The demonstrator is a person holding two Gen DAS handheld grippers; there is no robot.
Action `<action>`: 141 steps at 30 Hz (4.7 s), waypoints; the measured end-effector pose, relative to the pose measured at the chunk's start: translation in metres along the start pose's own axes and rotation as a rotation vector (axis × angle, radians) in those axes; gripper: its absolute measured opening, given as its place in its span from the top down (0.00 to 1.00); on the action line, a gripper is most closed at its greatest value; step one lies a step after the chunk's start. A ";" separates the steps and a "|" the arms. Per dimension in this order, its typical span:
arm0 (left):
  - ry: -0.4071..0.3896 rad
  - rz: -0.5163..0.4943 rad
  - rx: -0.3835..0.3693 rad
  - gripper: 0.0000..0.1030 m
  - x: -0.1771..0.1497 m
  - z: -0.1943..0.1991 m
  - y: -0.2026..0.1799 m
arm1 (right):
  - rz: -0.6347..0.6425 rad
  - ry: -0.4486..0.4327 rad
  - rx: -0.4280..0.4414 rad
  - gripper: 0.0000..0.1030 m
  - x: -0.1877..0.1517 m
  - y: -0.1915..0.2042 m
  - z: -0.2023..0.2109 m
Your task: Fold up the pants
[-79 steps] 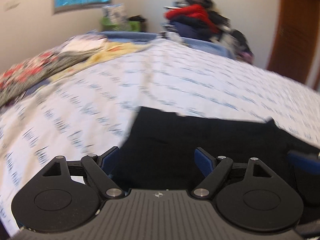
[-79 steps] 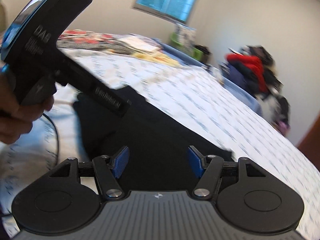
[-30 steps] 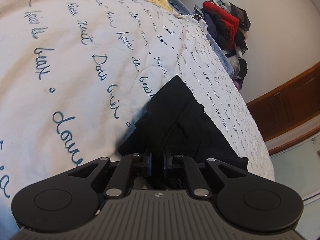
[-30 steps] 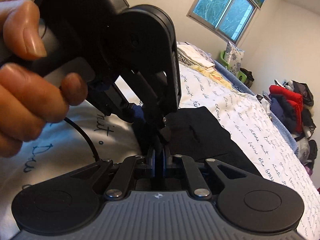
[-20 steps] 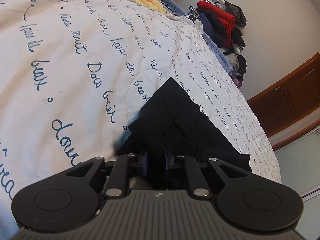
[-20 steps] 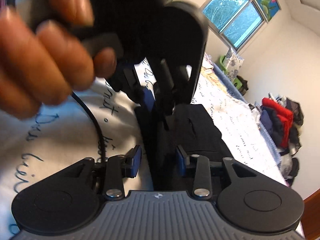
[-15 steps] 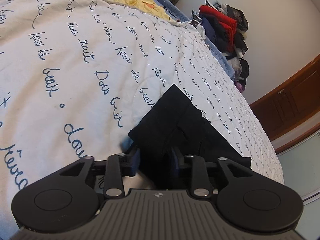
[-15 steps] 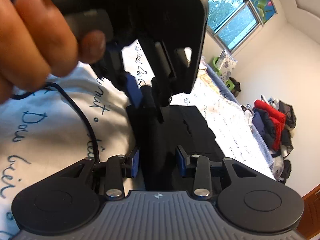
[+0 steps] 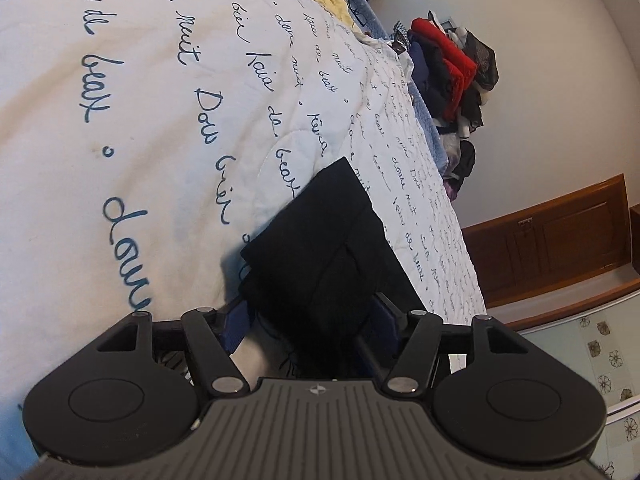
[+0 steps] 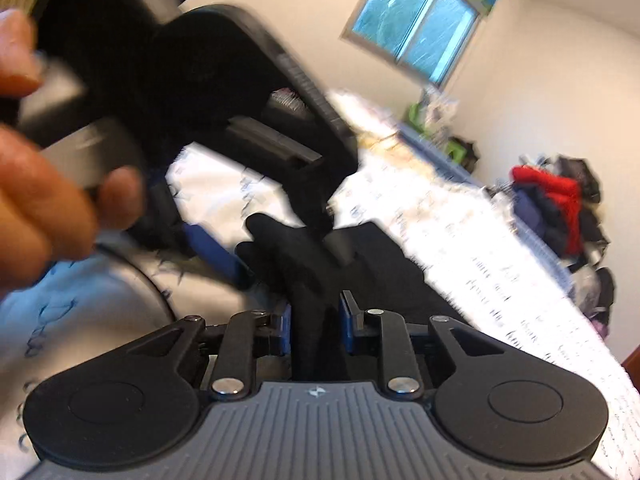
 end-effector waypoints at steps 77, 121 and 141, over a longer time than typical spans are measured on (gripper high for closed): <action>-0.087 -0.317 0.123 0.70 0.005 -0.043 -0.045 | -0.562 0.072 0.124 0.55 0.008 -0.124 -0.047; -0.254 -0.767 0.153 0.78 -0.077 -0.007 -0.194 | -0.776 -0.141 0.145 0.54 0.002 -0.151 0.050; -0.274 -0.959 0.018 0.76 -0.145 -0.016 -0.269 | -0.938 -0.278 0.039 0.54 -0.037 -0.202 0.110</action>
Point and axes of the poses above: each gripper's, at about its wrist camera, not at the fingertips, and z roughly against the way its jaws point, y to its left, x to its top, the point moved 7 cm from there along -z, roughly the way its jaws point, and after that the axes turned 5 degrees about -z, right-handed, at the moved point
